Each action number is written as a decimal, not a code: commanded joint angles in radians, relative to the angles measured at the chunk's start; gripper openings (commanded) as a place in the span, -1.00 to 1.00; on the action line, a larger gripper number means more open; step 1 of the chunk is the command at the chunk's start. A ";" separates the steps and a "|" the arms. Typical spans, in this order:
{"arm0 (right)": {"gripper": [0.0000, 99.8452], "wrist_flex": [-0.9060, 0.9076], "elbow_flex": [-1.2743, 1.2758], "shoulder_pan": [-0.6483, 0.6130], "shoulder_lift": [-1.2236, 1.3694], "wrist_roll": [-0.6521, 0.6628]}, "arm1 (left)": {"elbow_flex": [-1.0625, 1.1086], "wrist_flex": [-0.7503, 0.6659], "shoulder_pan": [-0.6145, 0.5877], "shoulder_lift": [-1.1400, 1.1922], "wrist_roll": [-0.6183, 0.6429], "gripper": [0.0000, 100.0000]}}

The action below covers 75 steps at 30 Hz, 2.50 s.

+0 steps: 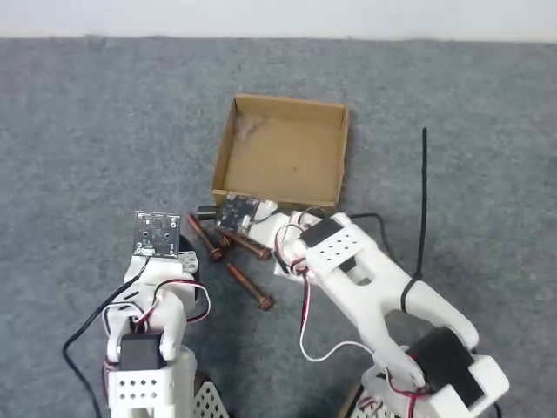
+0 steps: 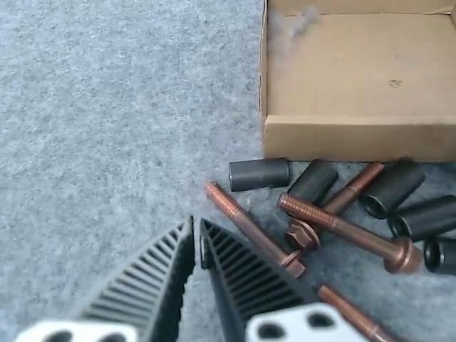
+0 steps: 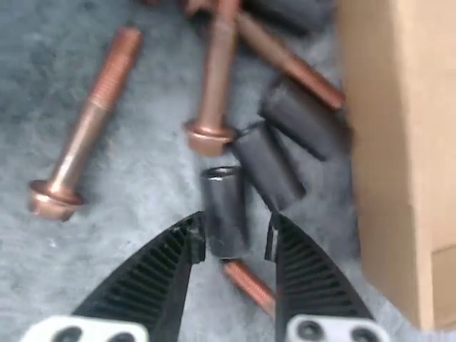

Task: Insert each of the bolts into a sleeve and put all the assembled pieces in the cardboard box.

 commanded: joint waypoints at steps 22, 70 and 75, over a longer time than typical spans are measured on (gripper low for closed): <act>-0.92 0.013 -0.106 0.061 0.156 0.066 | -0.018 0.003 -0.005 -0.018 -0.009 -0.98; -0.99 0.113 0.052 1.089 -0.071 -0.631 | -0.016 -0.006 0.000 -0.018 -0.009 -0.98; -0.99 0.038 0.115 1.181 -0.071 -0.571 | -0.019 -0.005 0.000 -0.018 -0.009 -0.98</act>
